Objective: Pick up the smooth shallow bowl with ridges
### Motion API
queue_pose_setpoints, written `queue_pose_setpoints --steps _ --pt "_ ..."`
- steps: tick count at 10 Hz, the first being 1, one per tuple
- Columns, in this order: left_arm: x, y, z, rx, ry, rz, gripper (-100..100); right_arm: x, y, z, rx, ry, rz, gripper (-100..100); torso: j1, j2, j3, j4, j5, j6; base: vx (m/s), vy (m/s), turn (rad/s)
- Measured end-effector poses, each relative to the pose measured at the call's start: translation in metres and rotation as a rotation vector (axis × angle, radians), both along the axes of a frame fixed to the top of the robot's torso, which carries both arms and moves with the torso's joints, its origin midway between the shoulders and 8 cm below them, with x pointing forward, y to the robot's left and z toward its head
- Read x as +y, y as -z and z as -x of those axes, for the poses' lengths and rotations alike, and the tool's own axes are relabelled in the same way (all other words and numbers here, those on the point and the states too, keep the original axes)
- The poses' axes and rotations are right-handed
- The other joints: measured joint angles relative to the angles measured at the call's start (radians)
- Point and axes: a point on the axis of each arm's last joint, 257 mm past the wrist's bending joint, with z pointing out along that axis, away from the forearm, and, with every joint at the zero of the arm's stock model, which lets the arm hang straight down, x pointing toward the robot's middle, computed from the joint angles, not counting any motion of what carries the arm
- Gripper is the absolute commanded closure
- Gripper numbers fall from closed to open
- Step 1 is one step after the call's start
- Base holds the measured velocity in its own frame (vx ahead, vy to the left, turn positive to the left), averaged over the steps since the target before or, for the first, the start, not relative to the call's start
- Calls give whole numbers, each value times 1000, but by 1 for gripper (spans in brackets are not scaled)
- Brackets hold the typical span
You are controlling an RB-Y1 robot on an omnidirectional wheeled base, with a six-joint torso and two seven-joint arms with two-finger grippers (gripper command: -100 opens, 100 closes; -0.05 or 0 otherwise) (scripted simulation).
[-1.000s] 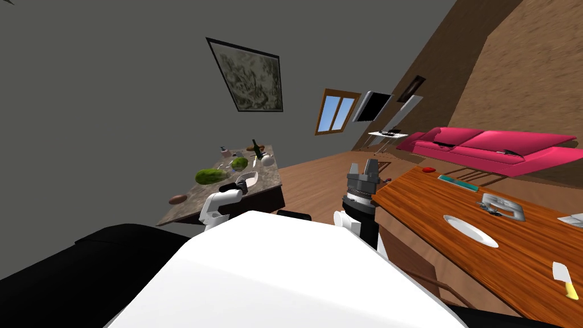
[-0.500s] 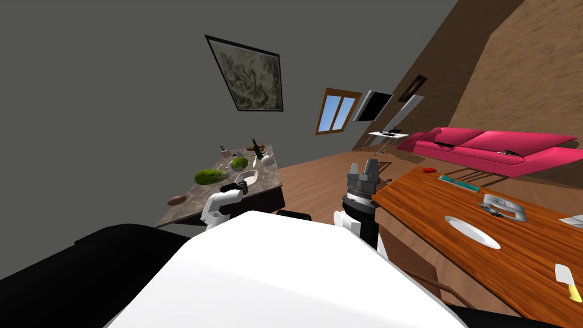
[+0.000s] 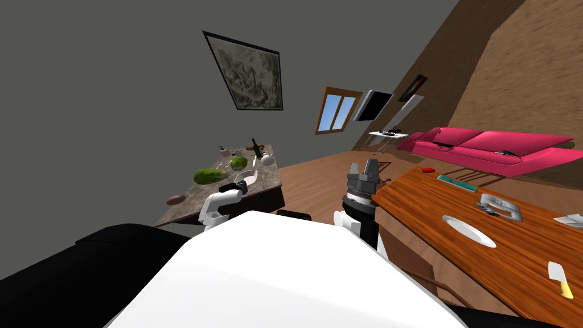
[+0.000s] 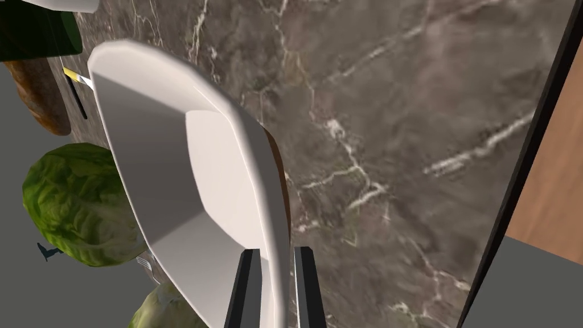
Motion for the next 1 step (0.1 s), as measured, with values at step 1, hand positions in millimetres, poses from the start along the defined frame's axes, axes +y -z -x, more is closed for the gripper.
queue_pose_setpoints --steps 1 --pt "0 0 1 2 0 1 0 0 0 0 0 0 0 0 1 -1 0 0 0 0 0 0 0"
